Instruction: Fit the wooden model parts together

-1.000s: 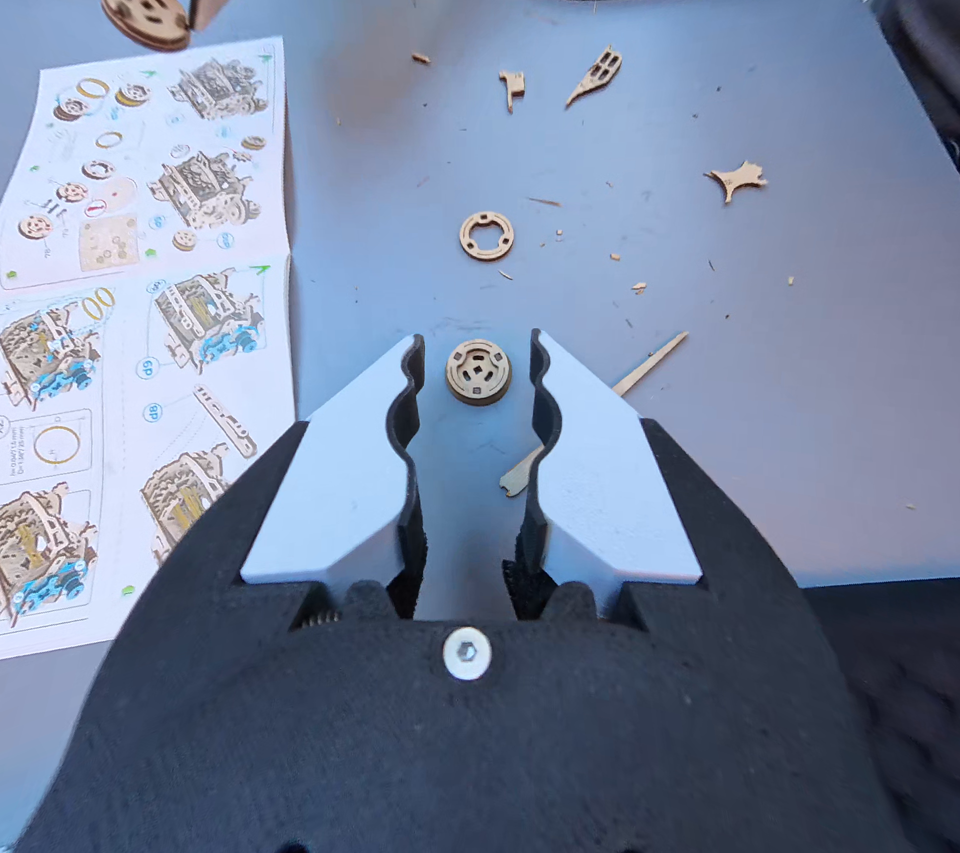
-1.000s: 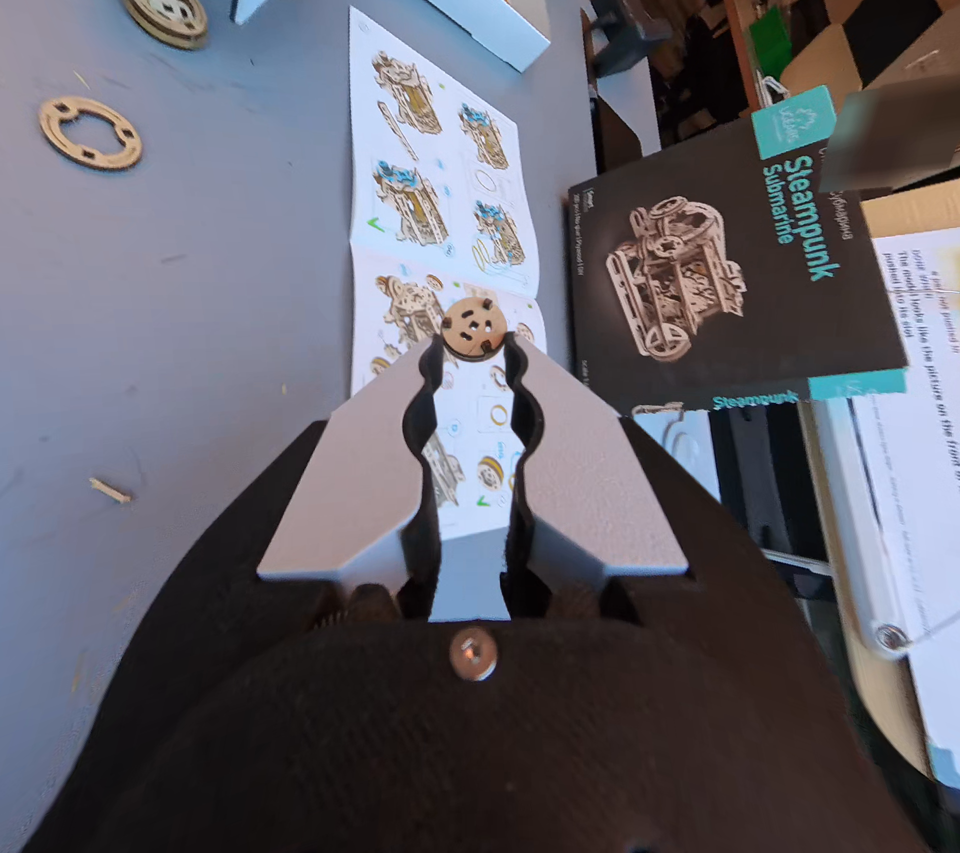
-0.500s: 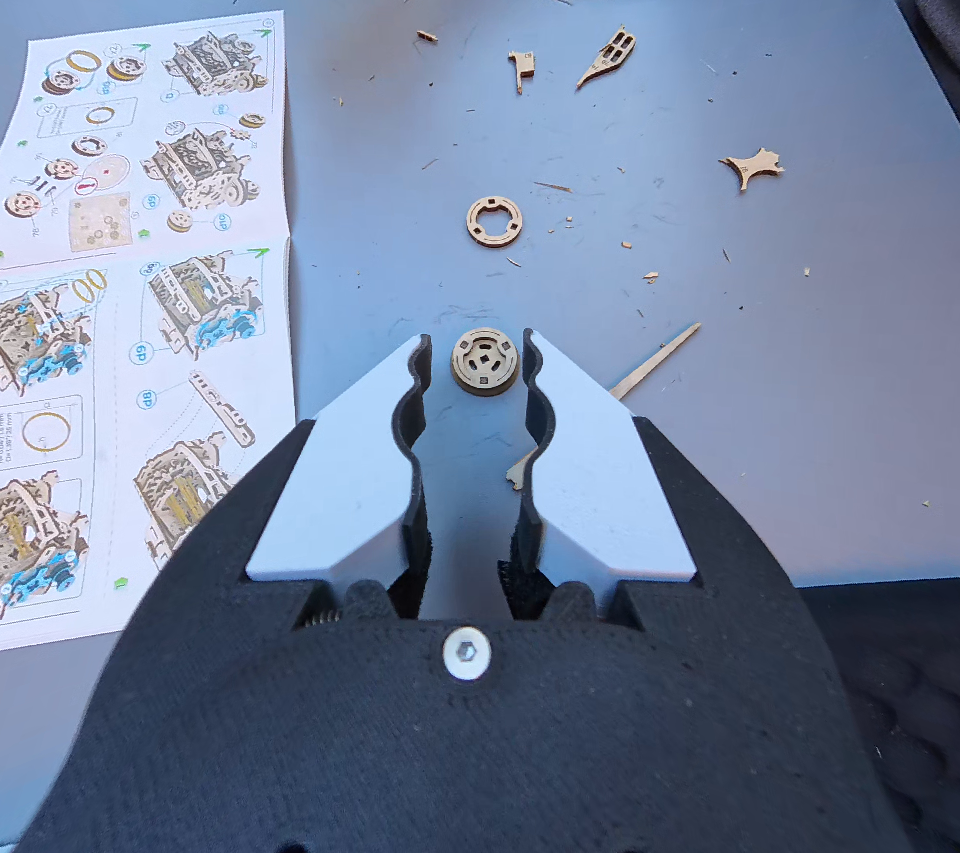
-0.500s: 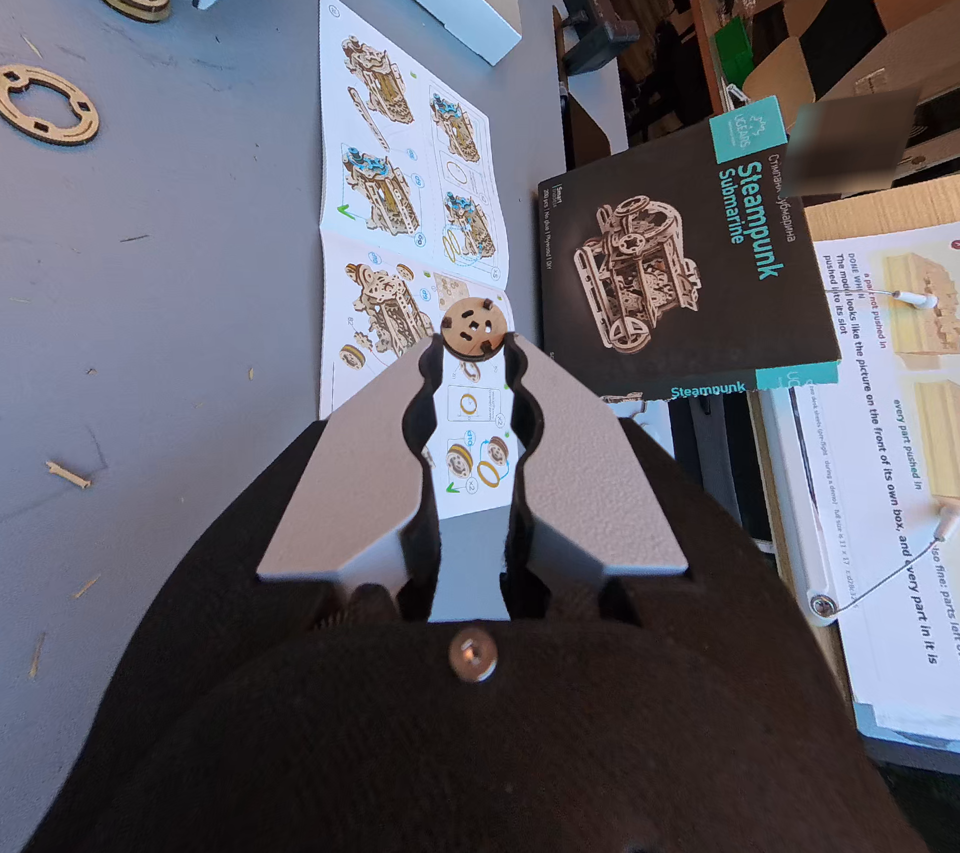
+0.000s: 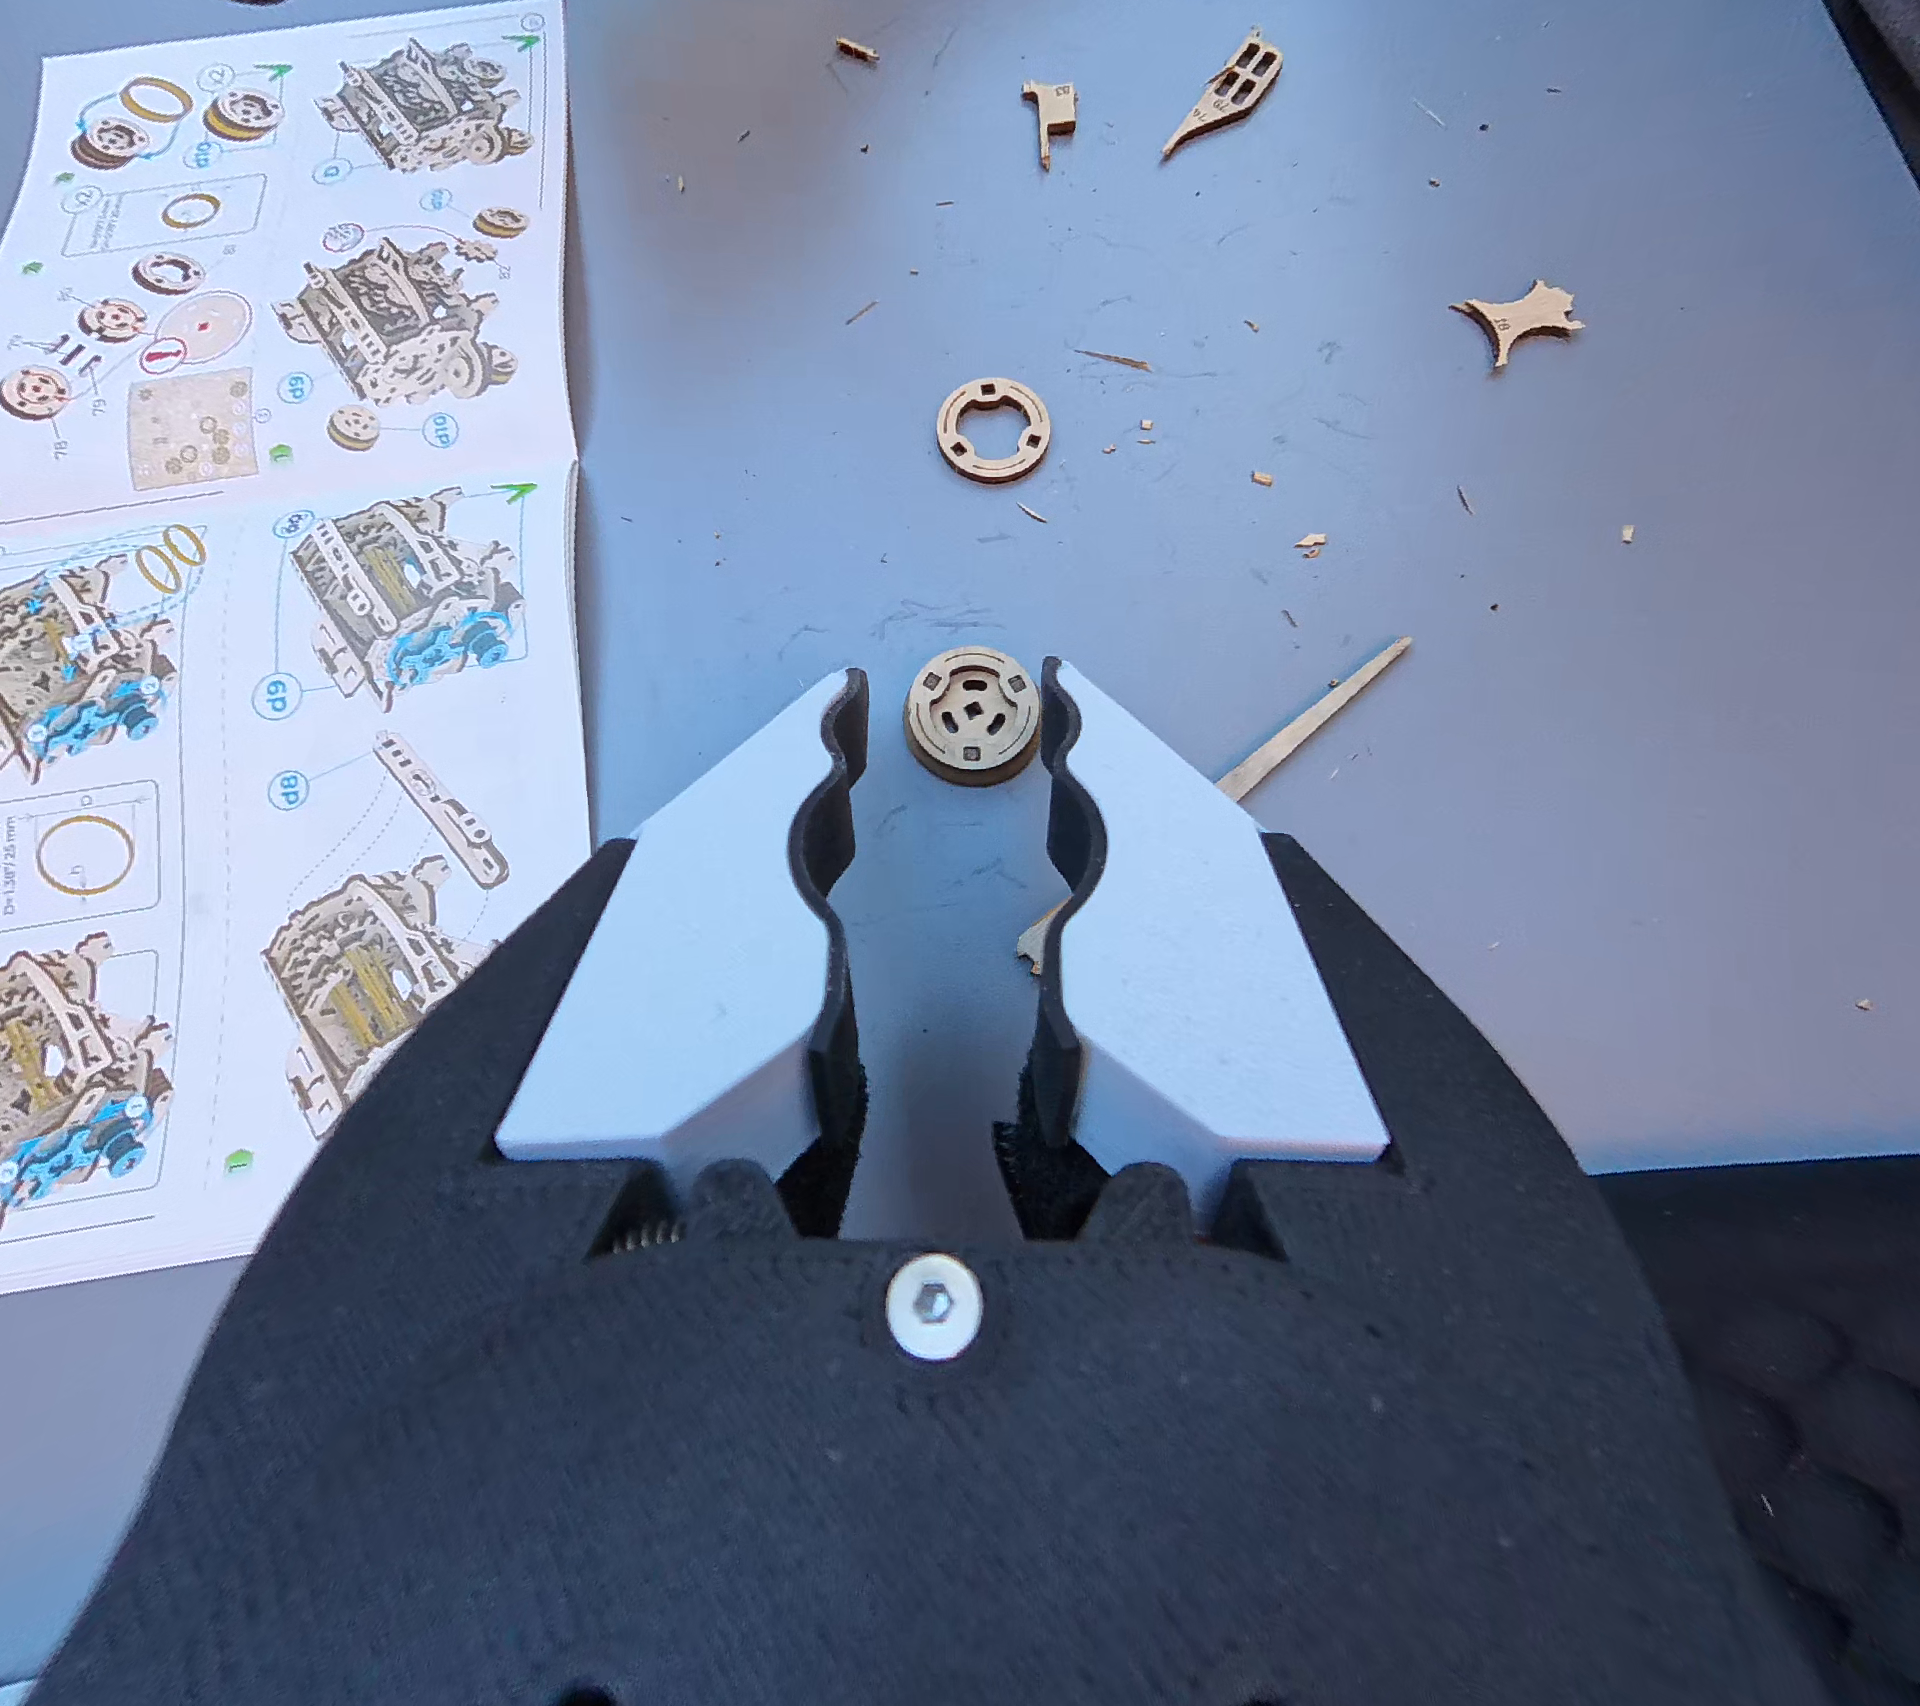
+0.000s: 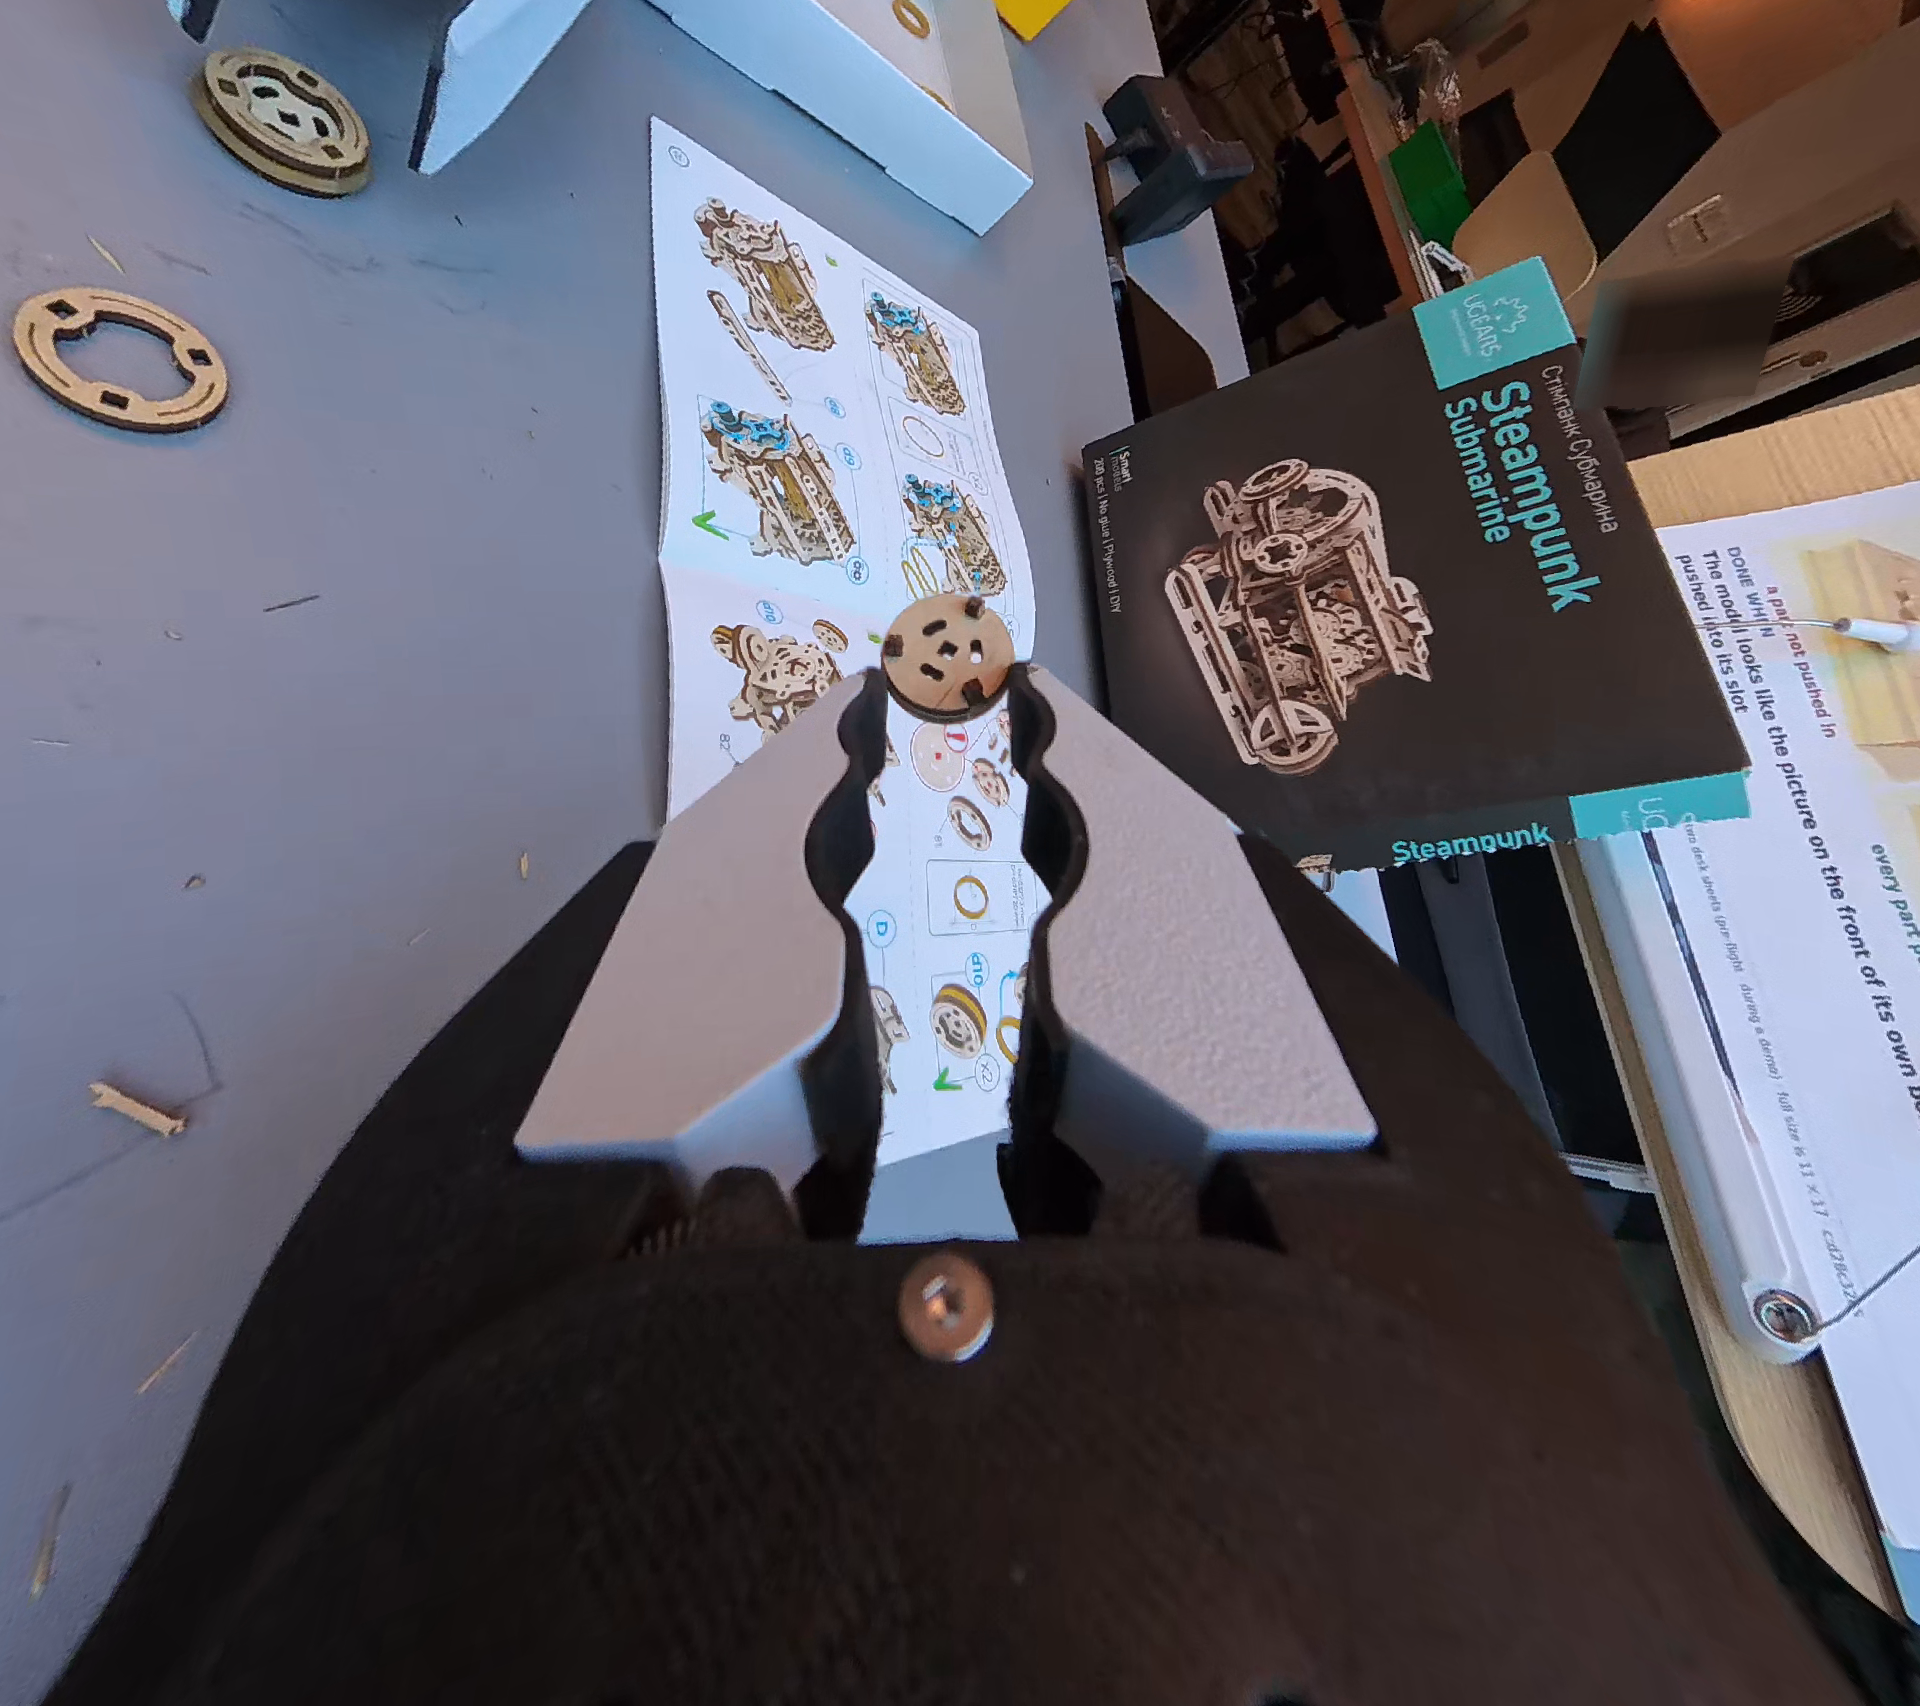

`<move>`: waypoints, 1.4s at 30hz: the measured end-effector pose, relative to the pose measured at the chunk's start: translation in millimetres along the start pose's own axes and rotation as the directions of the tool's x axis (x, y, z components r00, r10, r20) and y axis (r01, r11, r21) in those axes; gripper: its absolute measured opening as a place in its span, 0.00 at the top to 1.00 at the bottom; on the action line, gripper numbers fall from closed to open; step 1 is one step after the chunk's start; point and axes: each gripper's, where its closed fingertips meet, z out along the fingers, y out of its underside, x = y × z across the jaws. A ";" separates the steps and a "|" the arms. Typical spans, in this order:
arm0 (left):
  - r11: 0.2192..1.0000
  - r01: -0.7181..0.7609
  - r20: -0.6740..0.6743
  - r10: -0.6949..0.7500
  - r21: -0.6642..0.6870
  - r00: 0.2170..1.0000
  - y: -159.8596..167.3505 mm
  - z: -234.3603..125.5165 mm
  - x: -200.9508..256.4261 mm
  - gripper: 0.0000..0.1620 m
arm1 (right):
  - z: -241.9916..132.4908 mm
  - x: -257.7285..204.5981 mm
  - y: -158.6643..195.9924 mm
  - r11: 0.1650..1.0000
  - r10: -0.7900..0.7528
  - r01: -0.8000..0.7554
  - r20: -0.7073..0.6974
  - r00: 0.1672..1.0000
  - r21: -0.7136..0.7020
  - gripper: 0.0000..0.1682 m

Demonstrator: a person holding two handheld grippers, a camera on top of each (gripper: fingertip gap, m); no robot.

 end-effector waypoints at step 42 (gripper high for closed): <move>1.000 -0.013 0.002 0.013 -0.005 1.000 0.5 -0.1 0.0 0.86 | -0.8 10.4 13.2 0.997 -0.066 0.063 -0.068 0.996 -0.041 0.86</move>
